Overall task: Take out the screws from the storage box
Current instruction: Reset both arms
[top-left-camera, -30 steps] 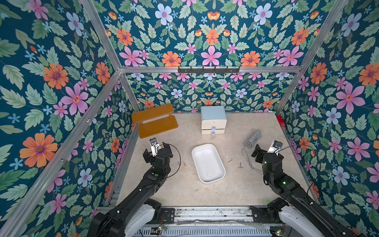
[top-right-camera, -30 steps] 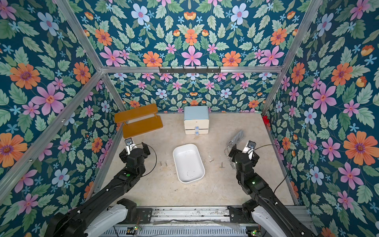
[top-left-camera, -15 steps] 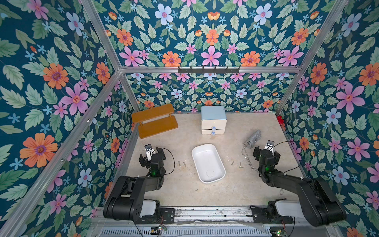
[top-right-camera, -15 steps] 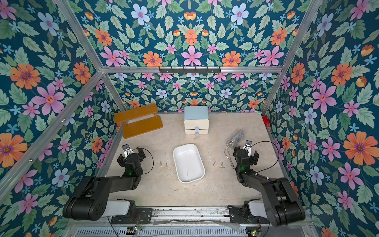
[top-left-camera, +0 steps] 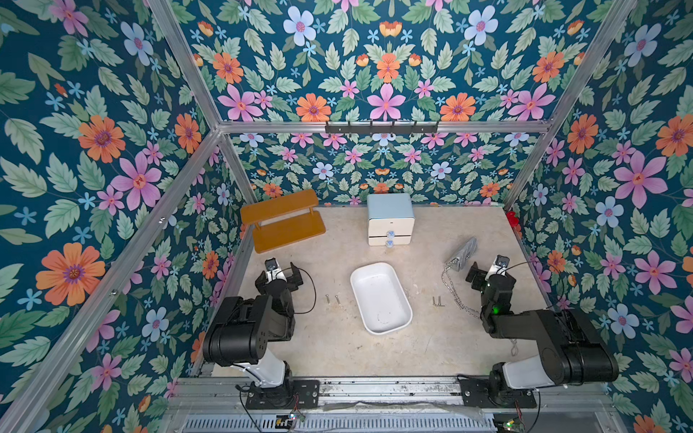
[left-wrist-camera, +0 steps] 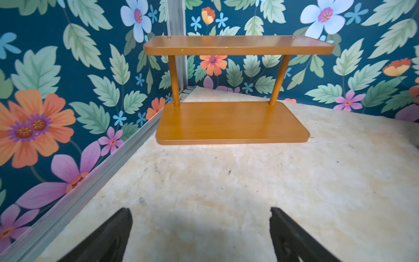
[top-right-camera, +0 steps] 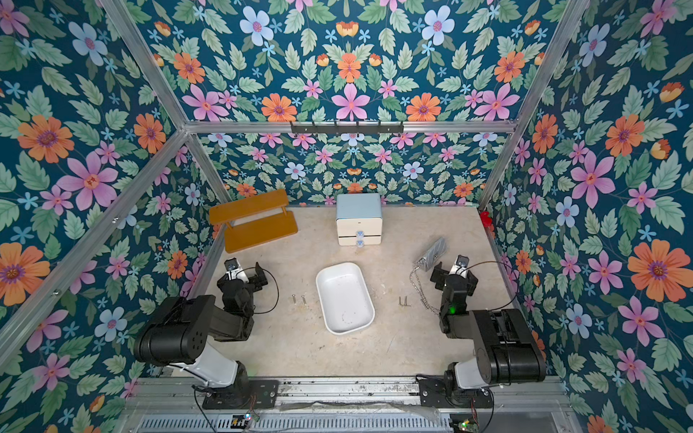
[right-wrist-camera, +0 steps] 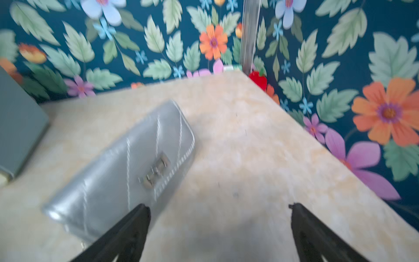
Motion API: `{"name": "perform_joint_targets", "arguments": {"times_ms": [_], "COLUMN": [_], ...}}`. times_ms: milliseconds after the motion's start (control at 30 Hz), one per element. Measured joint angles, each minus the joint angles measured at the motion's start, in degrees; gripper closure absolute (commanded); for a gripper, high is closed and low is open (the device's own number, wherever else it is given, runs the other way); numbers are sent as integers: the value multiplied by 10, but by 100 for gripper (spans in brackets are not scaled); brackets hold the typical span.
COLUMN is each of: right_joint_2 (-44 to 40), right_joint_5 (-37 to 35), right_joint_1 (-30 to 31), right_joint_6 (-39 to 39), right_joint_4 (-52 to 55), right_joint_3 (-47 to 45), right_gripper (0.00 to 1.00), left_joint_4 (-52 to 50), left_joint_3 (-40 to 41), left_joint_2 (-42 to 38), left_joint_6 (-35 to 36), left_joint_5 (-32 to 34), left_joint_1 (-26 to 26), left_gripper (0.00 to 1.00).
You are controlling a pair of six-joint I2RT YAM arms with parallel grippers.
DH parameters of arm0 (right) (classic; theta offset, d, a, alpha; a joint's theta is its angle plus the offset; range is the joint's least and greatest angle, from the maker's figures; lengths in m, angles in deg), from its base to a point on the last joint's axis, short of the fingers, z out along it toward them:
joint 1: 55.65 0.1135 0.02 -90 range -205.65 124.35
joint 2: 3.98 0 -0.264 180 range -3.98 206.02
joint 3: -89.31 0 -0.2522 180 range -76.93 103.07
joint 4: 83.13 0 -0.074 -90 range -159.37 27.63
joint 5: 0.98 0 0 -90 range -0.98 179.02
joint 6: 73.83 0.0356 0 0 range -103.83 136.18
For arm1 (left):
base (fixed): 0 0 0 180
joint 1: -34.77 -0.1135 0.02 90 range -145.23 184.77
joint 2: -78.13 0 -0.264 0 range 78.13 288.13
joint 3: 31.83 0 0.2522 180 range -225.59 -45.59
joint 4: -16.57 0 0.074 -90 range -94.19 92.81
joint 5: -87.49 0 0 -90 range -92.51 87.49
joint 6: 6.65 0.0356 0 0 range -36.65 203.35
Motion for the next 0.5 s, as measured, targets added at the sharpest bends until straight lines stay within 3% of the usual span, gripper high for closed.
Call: {"name": "perform_joint_targets", "arguments": {"times_ms": [500], "right_joint_2": [2], "right_joint_5": [42], "right_joint_1": [-3], "right_joint_6": [3], "right_joint_4": [19], "right_joint_3": [6], "right_gripper": [0], "left_joint_4": [-24], "left_joint_3": [-16], "left_joint_2": [-2], "left_joint_6": [14], "left_joint_5": [-23], "left_joint_1": [2], "left_gripper": [1]}}
